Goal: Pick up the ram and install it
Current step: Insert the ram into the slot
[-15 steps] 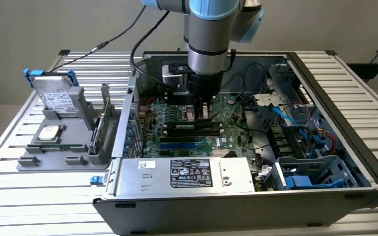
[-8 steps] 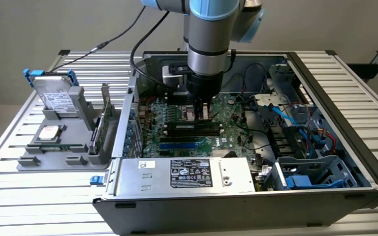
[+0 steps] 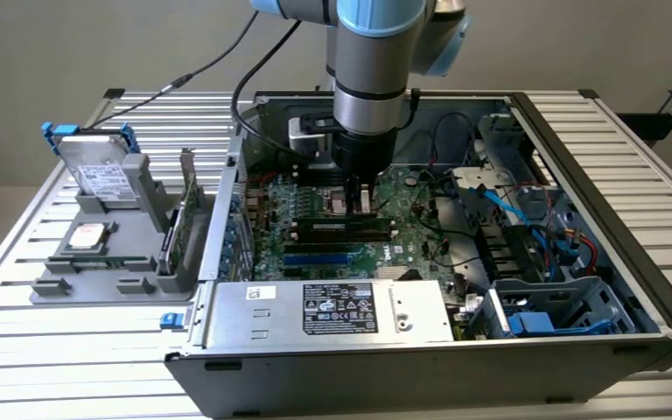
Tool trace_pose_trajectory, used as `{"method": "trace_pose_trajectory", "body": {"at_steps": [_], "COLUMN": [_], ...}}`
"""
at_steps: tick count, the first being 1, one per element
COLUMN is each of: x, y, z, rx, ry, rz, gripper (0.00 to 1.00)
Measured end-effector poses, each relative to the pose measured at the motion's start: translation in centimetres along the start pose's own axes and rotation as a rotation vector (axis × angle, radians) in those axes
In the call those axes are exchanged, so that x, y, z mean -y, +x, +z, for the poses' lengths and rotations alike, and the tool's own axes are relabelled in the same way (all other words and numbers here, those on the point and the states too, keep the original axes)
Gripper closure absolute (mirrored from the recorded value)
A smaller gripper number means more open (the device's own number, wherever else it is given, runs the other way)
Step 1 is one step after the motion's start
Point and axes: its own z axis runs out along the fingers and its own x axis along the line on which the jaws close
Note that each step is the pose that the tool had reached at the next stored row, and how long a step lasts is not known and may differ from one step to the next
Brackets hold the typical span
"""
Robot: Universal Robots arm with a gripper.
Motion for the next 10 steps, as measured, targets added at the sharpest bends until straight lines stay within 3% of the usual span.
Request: {"method": "trace_pose_trajectory", "body": {"at_steps": [10], "x": [0.01], "y": [0.01], "z": [0.00], "rx": [-0.0005], "ry": [0.0007], "rz": [-0.020], "gripper": [0.86]}}
